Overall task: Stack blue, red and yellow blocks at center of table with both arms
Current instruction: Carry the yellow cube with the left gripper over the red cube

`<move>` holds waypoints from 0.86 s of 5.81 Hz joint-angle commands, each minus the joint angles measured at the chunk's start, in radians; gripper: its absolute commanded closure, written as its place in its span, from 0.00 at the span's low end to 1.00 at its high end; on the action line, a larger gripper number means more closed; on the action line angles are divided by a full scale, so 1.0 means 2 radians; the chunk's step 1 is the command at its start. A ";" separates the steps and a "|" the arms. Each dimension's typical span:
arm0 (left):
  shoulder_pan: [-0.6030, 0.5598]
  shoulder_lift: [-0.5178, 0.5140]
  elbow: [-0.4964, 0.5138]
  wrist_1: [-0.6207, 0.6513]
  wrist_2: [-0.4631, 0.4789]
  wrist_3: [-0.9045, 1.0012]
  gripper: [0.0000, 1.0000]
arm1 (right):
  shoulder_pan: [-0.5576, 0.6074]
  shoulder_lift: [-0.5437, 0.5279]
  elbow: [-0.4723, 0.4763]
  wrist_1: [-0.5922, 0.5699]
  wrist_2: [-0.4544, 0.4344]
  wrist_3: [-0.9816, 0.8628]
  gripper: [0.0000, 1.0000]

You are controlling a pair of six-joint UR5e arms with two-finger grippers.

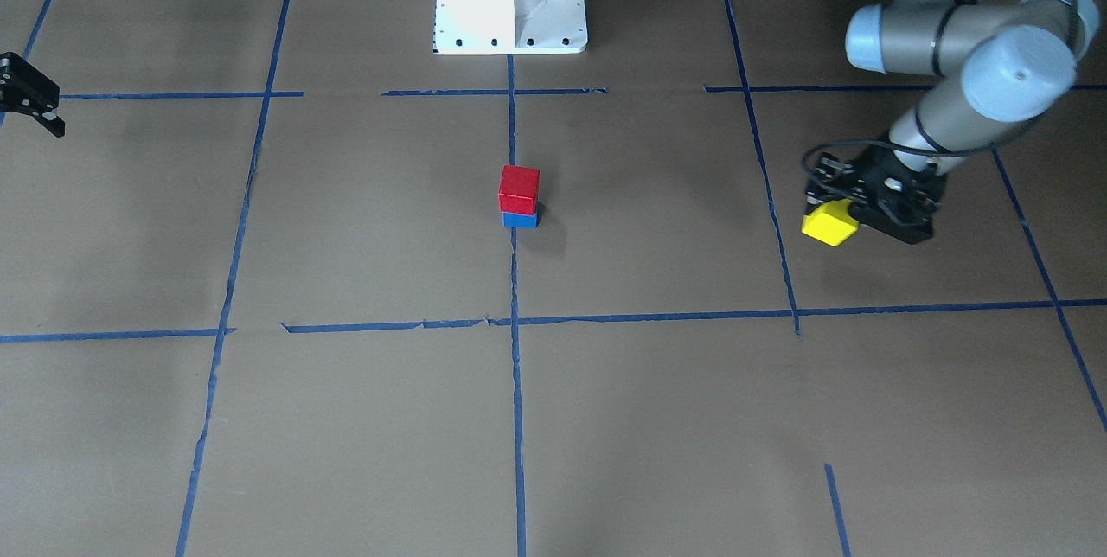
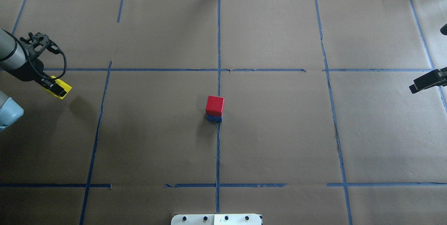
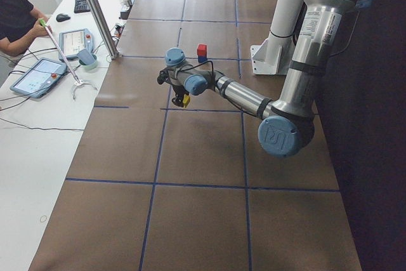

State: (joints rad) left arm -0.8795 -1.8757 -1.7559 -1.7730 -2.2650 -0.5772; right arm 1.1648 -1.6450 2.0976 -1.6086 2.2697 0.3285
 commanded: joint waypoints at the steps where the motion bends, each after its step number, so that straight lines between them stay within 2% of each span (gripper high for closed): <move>1: 0.103 -0.149 -0.018 0.104 0.060 -0.251 1.00 | 0.004 0.000 -0.005 0.001 -0.002 -0.003 0.00; 2: 0.139 -0.216 -0.015 0.163 0.097 -0.282 1.00 | 0.005 0.001 -0.006 0.001 -0.003 -0.003 0.00; 3: 0.148 -0.264 -0.003 0.202 0.118 -0.310 1.00 | 0.004 0.006 -0.009 0.001 -0.003 -0.003 0.00; 4: 0.181 -0.281 0.018 0.214 0.160 -0.314 1.00 | 0.004 0.007 -0.013 0.001 -0.003 -0.003 0.00; 5: 0.187 -0.311 0.053 0.214 0.168 -0.315 1.00 | 0.004 0.007 -0.013 0.001 -0.003 -0.002 0.00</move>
State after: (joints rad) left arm -0.5325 -2.4384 -1.7111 -1.3584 -1.9649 -1.1984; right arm 1.1735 -1.6320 2.0733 -1.6076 2.2642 0.3225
